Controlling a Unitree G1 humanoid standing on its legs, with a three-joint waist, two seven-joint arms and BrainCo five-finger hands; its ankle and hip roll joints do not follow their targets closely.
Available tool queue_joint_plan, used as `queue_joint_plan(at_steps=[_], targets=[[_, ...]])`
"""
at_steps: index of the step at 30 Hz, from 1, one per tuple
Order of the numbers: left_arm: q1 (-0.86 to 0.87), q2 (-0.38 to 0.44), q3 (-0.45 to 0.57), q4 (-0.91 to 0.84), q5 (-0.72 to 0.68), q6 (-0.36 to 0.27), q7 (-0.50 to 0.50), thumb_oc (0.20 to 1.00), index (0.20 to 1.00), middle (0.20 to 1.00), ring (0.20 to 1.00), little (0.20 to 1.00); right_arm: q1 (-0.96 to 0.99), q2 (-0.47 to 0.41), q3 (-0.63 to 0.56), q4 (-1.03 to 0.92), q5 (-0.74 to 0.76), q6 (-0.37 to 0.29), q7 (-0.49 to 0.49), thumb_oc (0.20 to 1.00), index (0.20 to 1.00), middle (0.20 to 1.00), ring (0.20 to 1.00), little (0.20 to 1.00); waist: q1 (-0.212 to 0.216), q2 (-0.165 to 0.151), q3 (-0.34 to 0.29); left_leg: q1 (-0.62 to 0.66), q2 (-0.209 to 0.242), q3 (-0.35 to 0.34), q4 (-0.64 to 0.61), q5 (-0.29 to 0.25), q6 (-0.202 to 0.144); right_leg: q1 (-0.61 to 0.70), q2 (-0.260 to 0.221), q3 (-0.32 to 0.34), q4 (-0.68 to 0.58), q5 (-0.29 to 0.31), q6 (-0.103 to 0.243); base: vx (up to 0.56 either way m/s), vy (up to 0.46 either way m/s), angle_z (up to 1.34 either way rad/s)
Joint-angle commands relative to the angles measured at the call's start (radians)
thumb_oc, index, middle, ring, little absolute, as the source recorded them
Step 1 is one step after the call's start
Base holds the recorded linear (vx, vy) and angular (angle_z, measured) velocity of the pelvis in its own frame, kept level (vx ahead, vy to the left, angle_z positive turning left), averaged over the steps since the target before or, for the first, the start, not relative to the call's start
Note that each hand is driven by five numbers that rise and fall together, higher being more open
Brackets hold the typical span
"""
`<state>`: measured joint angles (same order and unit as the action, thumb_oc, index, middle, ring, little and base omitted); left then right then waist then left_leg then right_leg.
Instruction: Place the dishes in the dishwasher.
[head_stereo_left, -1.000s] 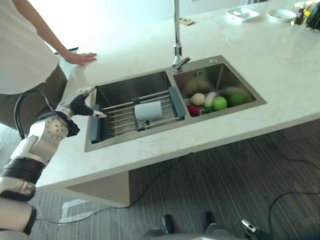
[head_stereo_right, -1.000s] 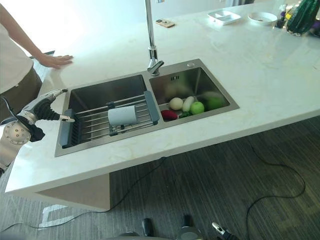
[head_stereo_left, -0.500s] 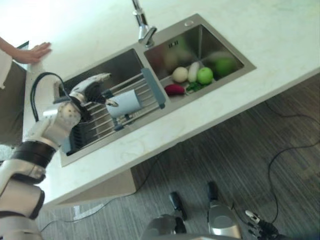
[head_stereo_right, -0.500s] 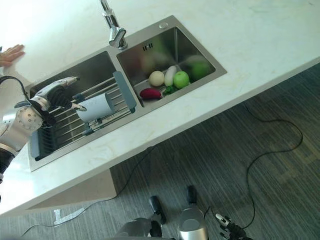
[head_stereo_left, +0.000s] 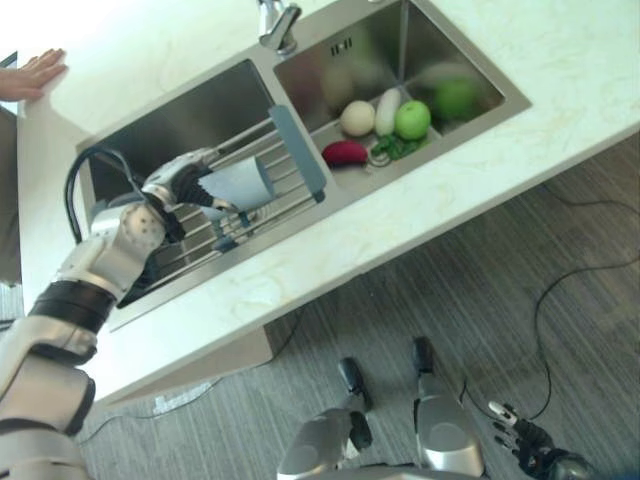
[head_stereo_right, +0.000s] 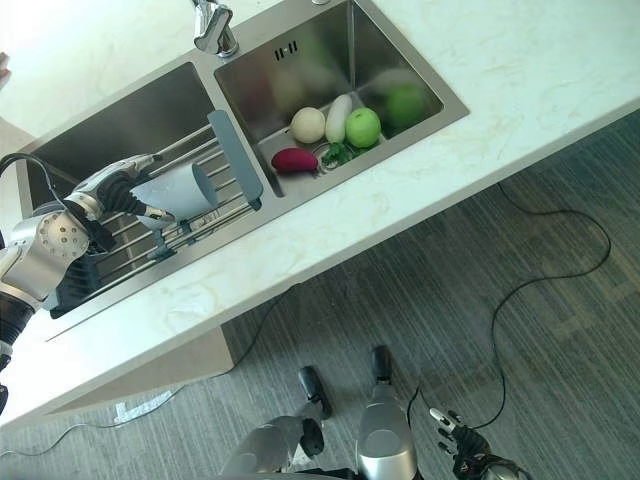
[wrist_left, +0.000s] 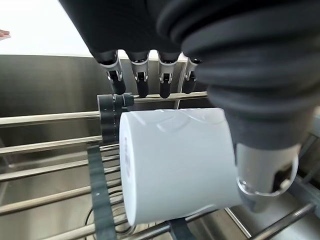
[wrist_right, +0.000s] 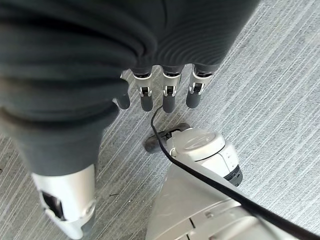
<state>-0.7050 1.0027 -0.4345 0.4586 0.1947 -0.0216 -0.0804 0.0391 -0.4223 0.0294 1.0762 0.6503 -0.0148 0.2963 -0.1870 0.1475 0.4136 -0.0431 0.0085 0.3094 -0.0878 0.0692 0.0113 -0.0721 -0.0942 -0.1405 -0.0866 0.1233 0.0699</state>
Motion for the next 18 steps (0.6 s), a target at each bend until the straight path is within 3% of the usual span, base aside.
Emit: queue_joint_plan(at_steps=[1,12,18], targets=[[-0.061,0.015,0.022,0.047,-0.021,-0.003,0.021,1.0,1.0,1.0,1.0,1.0,0.008,-0.006,0.009,-0.015,0.044,-0.018,0.001,1.0,1.0,1.0,1.0,1.0,-0.005,-0.025,-0.029,-0.01,0.007,-0.037,0.084,-0.1,-0.032,-0.062,-0.077,0.029,0.13,-0.096,0.097,0.0,0.0,0.0],[-0.03,-0.003,0.017,0.026,-0.005,0.004,0.004,1.0,1.0,1.0,1.0,1.0,0.003,-0.003,0.013,-0.033,0.052,-0.014,-0.007,1.0,1.0,1.0,1.0,1.0,-0.005,-0.024,-0.012,-0.02,0.008,-0.047,0.101,-0.104,-0.027,-0.077,-0.08,0.032,0.152,-0.101,0.094,0.0,-0.001,0.0],[-0.023,-0.016,0.009,0.019,0.011,0.002,0.064,1.0,1.0,1.0,1.0,1.0,-0.001,-0.003,0.017,-0.03,0.057,-0.025,-0.009,1.0,1.0,1.0,1.0,1.0,-0.008,-0.022,0.0,-0.025,0.007,-0.049,0.106,-0.105,-0.024,-0.087,-0.083,0.037,0.16,-0.102,0.093,0.0,0.0,0.0]])
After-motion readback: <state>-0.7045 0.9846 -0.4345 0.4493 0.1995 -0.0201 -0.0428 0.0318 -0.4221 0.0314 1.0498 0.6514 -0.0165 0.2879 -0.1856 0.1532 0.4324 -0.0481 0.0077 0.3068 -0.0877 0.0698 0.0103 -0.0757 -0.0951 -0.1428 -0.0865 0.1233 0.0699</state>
